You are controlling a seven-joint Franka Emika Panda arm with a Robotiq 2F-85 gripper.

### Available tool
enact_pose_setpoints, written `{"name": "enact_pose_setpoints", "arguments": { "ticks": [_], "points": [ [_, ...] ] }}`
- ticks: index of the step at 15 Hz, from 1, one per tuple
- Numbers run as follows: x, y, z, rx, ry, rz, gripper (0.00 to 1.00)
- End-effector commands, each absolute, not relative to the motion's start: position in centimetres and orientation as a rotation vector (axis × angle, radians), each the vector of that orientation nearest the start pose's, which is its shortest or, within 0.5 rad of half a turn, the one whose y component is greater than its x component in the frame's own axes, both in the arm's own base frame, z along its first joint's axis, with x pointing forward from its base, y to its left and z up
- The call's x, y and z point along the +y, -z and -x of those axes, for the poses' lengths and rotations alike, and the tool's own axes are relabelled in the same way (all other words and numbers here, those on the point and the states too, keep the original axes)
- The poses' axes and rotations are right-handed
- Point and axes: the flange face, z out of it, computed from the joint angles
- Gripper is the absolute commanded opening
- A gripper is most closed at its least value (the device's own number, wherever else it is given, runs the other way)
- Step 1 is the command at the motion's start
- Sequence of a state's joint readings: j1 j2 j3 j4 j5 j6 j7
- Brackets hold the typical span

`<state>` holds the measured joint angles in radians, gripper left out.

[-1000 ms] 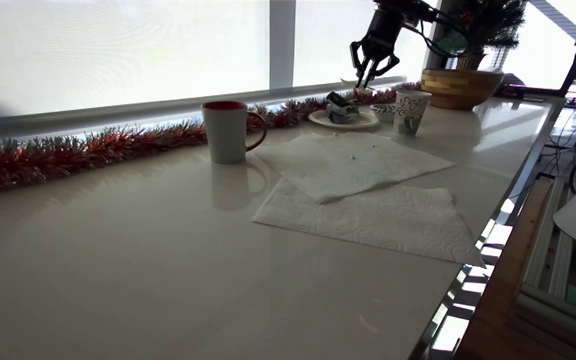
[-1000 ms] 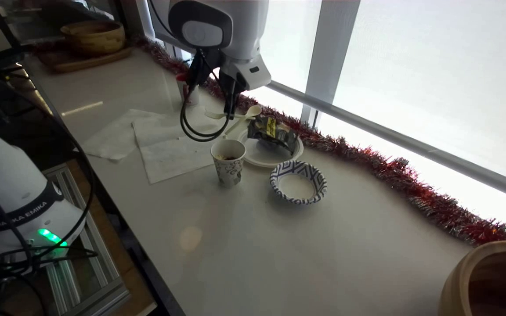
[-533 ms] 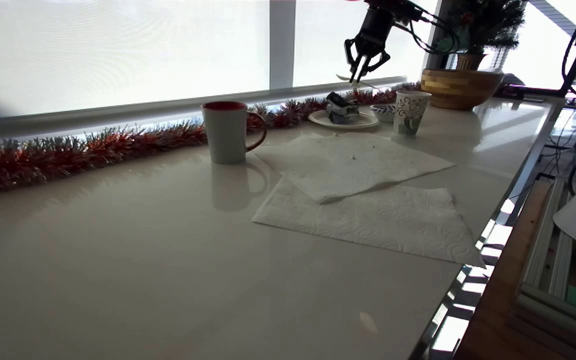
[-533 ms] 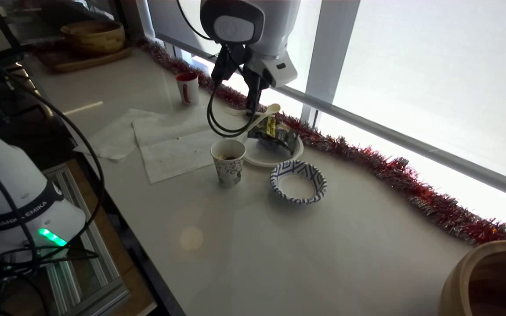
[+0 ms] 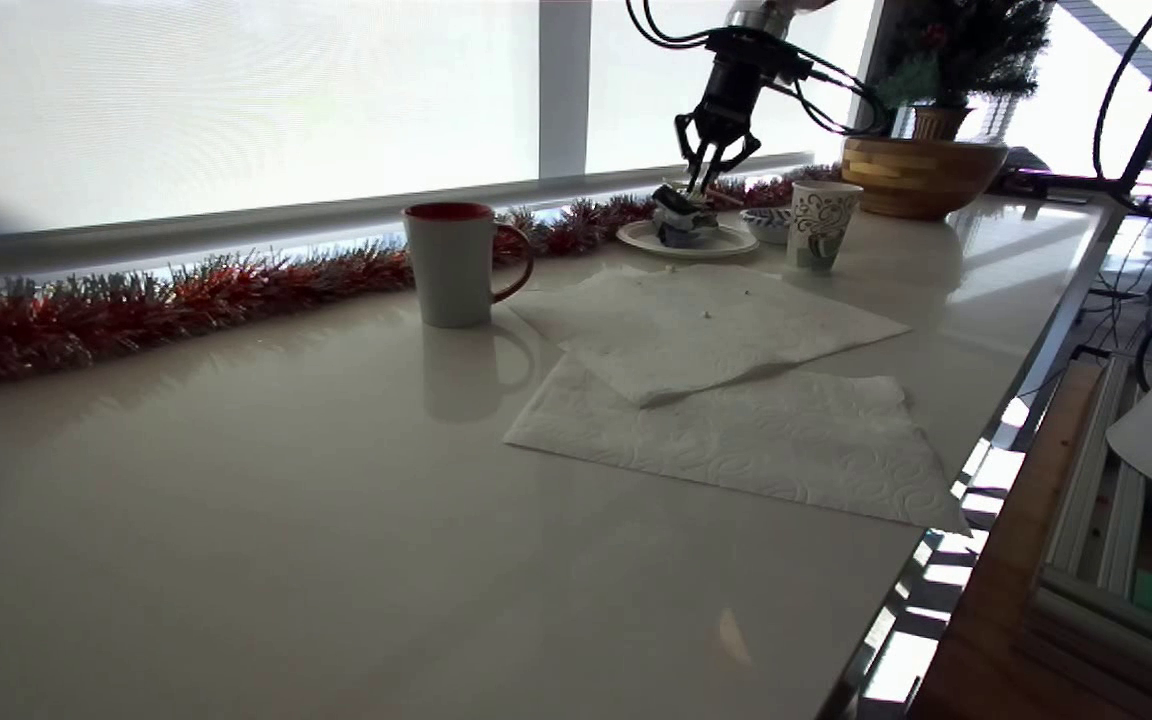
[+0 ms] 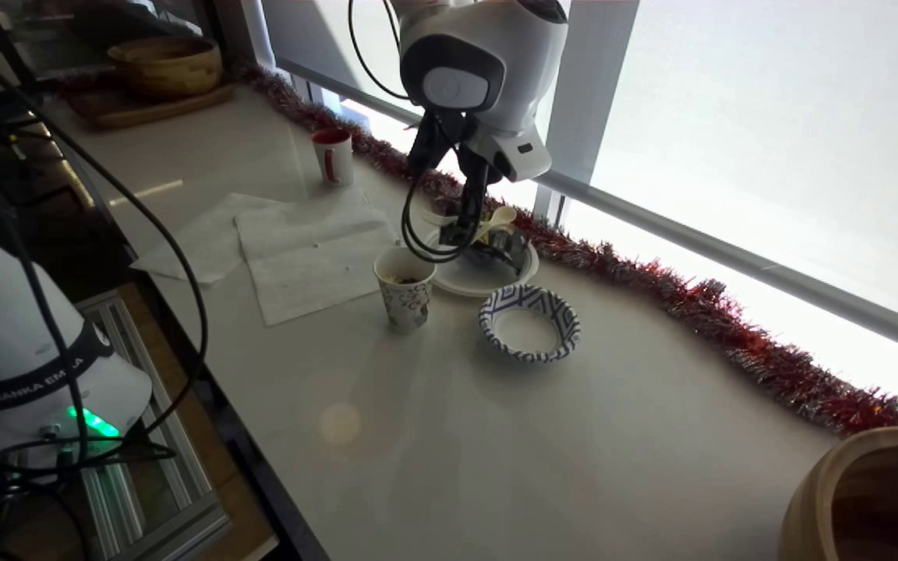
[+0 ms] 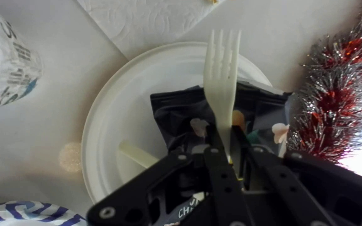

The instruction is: Put the black packet, the plastic knife and fork on the white plate

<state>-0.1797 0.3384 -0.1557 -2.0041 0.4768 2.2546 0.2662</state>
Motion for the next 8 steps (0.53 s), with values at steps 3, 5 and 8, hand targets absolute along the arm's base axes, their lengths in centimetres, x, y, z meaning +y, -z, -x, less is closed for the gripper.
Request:
{"name": "enact_pose_setpoints", "arguments": {
  "ticks": [3,5,8],
  "points": [
    [-18.2,-25.9,-59.3,1.288,-0.077,2.537,0.03],
    [-18.0,-25.2,-59.5,1.290,-0.084,2.545,0.03],
    [-17.7,-24.4,-59.5,1.287,-0.102,2.553,0.07]
  ]
}}
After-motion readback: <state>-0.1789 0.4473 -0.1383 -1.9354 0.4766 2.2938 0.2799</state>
